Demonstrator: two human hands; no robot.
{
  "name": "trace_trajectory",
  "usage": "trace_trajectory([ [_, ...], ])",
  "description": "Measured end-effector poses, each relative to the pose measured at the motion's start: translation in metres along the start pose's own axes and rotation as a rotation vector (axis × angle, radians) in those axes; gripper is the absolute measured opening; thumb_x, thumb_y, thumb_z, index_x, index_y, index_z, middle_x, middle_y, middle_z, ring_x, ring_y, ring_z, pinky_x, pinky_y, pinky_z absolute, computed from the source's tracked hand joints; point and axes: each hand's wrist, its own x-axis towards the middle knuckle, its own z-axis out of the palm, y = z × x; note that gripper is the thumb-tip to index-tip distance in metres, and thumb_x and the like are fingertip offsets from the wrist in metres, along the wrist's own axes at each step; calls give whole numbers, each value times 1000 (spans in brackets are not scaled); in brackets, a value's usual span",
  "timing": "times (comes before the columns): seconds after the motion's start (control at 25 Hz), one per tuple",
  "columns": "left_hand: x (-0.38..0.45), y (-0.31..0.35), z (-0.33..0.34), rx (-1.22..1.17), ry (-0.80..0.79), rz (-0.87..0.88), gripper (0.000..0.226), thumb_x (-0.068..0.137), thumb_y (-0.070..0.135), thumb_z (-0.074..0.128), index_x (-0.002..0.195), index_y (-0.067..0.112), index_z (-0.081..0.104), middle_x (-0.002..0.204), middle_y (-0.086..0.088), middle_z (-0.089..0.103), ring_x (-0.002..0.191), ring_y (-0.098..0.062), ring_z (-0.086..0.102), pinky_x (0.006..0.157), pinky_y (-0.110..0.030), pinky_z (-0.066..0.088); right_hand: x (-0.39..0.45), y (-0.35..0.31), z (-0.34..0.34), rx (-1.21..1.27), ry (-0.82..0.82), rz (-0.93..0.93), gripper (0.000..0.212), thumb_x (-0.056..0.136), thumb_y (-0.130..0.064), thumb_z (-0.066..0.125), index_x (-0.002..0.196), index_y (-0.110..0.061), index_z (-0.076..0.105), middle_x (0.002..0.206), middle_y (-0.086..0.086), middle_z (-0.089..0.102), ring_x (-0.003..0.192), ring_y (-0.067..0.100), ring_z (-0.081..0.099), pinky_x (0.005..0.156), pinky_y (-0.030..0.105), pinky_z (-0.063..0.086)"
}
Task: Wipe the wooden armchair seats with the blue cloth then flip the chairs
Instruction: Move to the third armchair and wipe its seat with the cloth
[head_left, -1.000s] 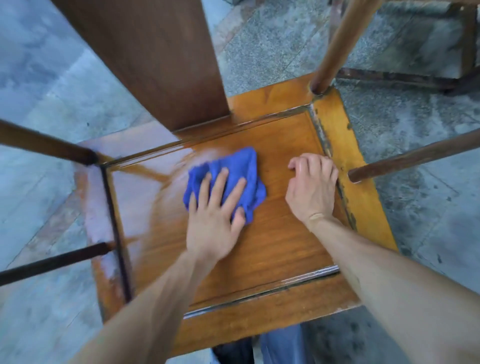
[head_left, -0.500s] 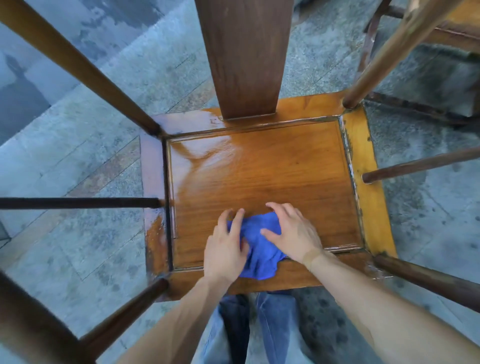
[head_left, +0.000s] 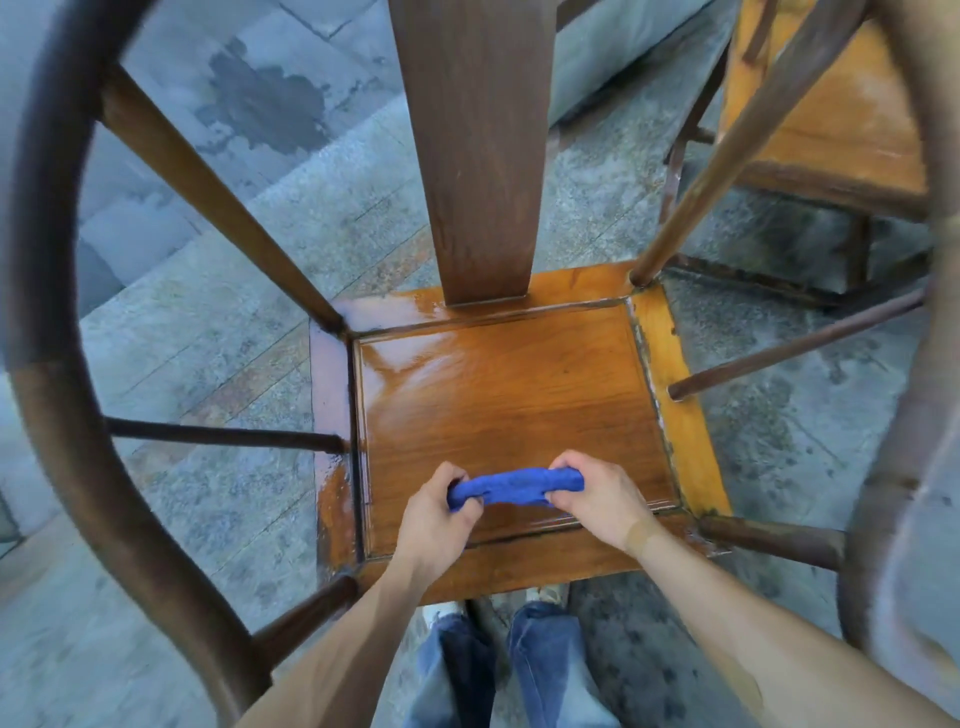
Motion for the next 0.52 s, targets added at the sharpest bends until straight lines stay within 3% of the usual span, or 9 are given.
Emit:
trace_trajectory([
  [0.08,-23,33,-17,-49,46,96,16,90,15,63,89,25,52,69,4,56,57,-6,46,57,-29,38,-29,-22,-30,99,66,-48,15,82,-25,70,85,-34,60,76,-9,67,75,17,61,62,31,43],
  [0.24,-70,123,-67,-171,81,369,10,85,28,58,94,23,59,84,4,63,74,-7,60,68,-25,47,-95,-79,-100,345,257,-208,19,71,-35,68,90,-35,62,82,-12,69,80,12,63,78,36,52],
  [0.36,-108,196,-106,-203,109,520,13,87,25,59,99,23,60,91,5,64,84,-14,63,73,-27,50,-150,-129,-154,443,399,-334,20,73,-29,70,91,-30,63,84,-14,68,79,1,60,77,24,48],
  [0.44,-137,240,-127,-266,102,610,8,93,13,59,100,16,58,86,1,61,75,-16,63,65,-28,52,-188,-161,-186,489,483,-424,19,74,-24,70,92,-24,63,83,-17,67,76,-5,58,72,16,46],
  [0.52,-162,278,-146,-296,91,694,12,96,0,56,99,12,56,79,5,57,65,-7,57,59,-20,48,-220,-185,-213,520,548,-511,18,76,-19,71,93,-19,64,84,-11,68,77,-2,60,71,14,47],
])
